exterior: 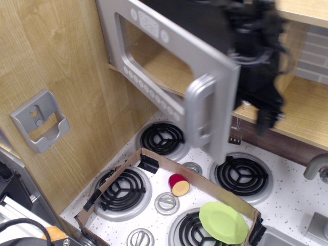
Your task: Open microwave
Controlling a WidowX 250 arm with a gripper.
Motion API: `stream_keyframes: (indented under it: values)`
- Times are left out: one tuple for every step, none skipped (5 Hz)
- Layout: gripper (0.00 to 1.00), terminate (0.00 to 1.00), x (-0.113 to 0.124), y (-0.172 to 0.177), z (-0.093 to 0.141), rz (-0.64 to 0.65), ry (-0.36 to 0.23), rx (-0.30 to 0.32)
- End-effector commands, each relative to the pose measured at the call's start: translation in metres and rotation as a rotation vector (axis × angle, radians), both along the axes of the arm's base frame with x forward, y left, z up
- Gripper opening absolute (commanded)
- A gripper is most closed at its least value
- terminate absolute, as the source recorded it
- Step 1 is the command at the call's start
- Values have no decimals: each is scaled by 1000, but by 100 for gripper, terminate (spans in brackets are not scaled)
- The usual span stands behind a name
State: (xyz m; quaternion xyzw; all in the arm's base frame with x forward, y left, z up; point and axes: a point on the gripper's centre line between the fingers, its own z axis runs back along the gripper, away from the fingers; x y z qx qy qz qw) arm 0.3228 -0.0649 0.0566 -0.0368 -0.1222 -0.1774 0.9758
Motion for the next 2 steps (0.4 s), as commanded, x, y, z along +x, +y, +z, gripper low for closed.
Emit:
stream_keyframes:
  values:
    - [100,0,-38,51,4,97,-78,19]
    - [100,100,-50,65,-4,117,-100,1]
